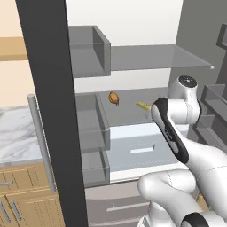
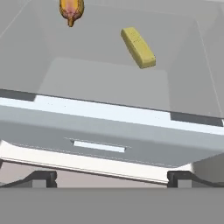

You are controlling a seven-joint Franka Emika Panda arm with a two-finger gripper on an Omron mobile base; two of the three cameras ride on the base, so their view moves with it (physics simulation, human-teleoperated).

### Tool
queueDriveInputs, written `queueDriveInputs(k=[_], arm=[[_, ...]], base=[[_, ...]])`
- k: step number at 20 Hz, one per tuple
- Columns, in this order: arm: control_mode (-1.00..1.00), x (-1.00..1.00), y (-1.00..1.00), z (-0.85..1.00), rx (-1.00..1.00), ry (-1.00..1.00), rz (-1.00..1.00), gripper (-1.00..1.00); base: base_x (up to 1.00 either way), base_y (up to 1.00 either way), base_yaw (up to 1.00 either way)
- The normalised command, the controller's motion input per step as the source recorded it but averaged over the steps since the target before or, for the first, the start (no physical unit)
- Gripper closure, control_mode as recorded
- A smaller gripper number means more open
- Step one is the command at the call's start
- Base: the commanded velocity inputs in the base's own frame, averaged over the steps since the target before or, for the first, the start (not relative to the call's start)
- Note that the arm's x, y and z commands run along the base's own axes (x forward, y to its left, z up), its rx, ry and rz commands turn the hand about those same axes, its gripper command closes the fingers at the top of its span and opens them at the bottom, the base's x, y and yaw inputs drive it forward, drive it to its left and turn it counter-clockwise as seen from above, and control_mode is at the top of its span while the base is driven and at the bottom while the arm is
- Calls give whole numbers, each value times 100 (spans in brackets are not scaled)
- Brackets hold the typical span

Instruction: Pick the egg and butter from the fridge and place them by the bowl for mixing.

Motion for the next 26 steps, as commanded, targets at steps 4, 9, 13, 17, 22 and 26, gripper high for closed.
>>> queueDriveInputs(k=[4,9,13,17,22,26], arm=[[-100,70,-11,0,0,0,10,-100],[-100,72,-9,-1,0,1,1,-100],[-100,69,-3,-17,0,5,0,-100],[-100,61,0,-34,0,0,0,-100],[-100,30,-5,-38,-1,0,0,-100],[-100,28,-7,-21,0,0,0,-100]], base=[[0,0,0],[0,0,0],[0,0,0],[0,0,0],[0,0,0],[0,0,0]])
